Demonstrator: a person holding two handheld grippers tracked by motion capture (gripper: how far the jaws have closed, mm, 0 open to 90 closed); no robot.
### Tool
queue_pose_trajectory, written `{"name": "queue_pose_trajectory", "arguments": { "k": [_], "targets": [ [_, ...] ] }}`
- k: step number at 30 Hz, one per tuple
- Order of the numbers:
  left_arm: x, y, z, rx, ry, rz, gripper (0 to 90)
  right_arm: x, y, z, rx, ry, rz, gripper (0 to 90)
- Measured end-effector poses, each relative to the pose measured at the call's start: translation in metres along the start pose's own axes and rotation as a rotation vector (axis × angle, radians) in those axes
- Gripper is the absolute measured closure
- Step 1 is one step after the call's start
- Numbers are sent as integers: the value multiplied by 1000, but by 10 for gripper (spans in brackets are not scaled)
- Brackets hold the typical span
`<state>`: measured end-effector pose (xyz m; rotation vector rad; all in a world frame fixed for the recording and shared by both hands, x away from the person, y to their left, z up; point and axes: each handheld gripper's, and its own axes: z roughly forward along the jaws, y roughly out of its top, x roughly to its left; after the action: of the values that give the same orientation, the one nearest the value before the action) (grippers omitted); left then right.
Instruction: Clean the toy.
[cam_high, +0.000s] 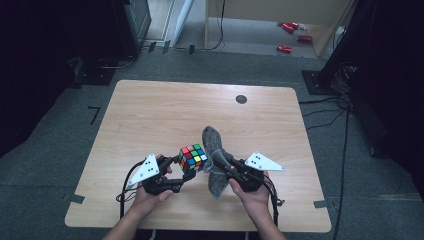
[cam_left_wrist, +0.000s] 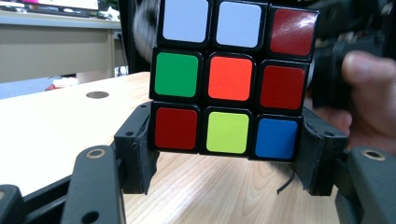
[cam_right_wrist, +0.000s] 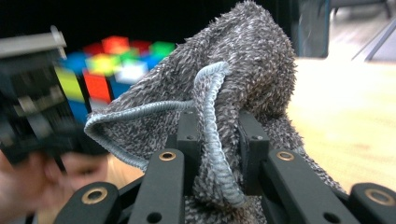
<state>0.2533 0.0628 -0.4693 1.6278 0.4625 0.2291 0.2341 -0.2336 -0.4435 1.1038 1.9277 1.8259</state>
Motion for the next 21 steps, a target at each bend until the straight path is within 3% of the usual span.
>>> {"name": "queue_pose_trajectory", "arguments": {
  "k": [3,13,16,18,21],
  "targets": [
    [-4,0,3,4,-13,9,350,6,3,-2,-31,22,-8,759],
    [-2,-1,0,1,-4,6,350,7,-16,17,108,76,32,764],
    [0,1,-2,-8,4,1,350,6,-18,20,146,89,26,762],
    [1,1,-3,-8,12,4,350,7,-19,22,180,77,-5,761],
    [2,1,-4,-5,19,9,350,6,-15,17,142,52,-18,759]
  ]
}}
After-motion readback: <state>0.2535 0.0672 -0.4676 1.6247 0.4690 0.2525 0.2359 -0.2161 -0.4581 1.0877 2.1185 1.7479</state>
